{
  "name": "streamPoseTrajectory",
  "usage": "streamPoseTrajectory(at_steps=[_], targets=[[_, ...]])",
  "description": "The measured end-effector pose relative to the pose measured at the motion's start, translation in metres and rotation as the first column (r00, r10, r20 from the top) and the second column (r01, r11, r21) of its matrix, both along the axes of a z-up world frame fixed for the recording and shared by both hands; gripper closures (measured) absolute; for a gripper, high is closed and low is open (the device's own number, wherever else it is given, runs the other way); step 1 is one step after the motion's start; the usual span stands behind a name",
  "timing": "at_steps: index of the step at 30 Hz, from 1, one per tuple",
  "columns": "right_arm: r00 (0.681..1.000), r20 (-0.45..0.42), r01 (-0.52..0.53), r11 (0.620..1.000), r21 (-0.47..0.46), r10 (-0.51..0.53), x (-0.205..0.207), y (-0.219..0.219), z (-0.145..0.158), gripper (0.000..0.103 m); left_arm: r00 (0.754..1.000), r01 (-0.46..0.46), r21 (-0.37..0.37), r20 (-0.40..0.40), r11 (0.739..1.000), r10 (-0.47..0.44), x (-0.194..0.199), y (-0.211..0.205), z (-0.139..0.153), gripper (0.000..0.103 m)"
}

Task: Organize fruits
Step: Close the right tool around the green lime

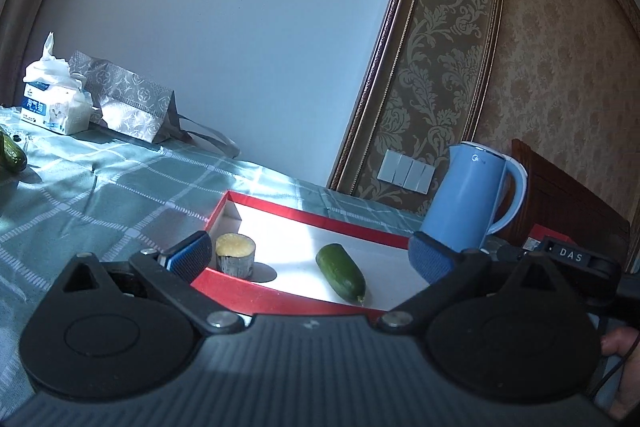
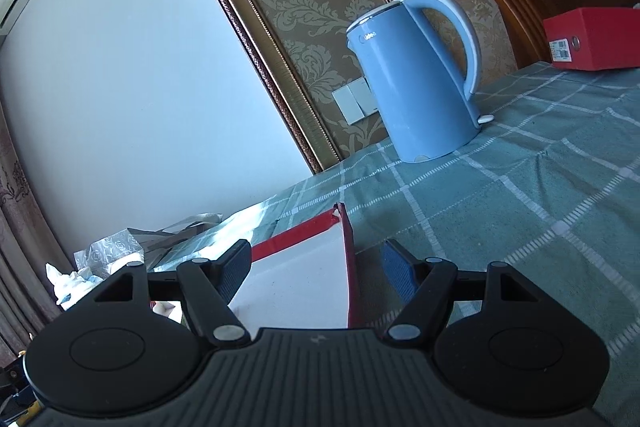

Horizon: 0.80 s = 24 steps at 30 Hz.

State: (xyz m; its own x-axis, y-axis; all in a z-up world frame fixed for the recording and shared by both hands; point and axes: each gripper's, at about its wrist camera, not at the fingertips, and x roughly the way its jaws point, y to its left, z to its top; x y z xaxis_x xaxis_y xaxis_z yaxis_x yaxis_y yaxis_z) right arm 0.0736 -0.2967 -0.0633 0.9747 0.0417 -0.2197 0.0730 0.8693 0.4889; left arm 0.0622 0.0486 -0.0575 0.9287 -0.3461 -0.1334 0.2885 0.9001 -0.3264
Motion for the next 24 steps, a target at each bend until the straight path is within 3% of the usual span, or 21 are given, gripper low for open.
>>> streamPoseTrajectory(at_steps=[5,11,16,24], targets=[[0.998,-0.069,-0.01,1.0,0.018,0.012,-0.03,0.0,-0.009,0.031,0.999,0.038,0.014,-0.038,0.999,-0.037,0.003,-0.005,-0.001,0.0],[0.983,-0.173,-0.057,0.998,0.028,0.061,-0.044,0.009,-0.021,0.032,0.993,-0.012,0.092,-0.115,0.996,0.023,-0.003,-0.01,-0.003,0.0],[0.974,-0.209,-0.105,0.993,-0.054,0.092,-0.049,0.024,-0.017,0.038,0.989,0.03,0.172,-0.146,0.985,-0.005,-0.018,-0.021,-0.005,0.0],[0.949,-0.297,-0.151,0.98,-0.132,0.106,-0.042,0.045,-0.019,0.05,0.997,0.039,0.288,-0.074,0.957,-0.018,-0.044,-0.044,-0.003,0.0]])
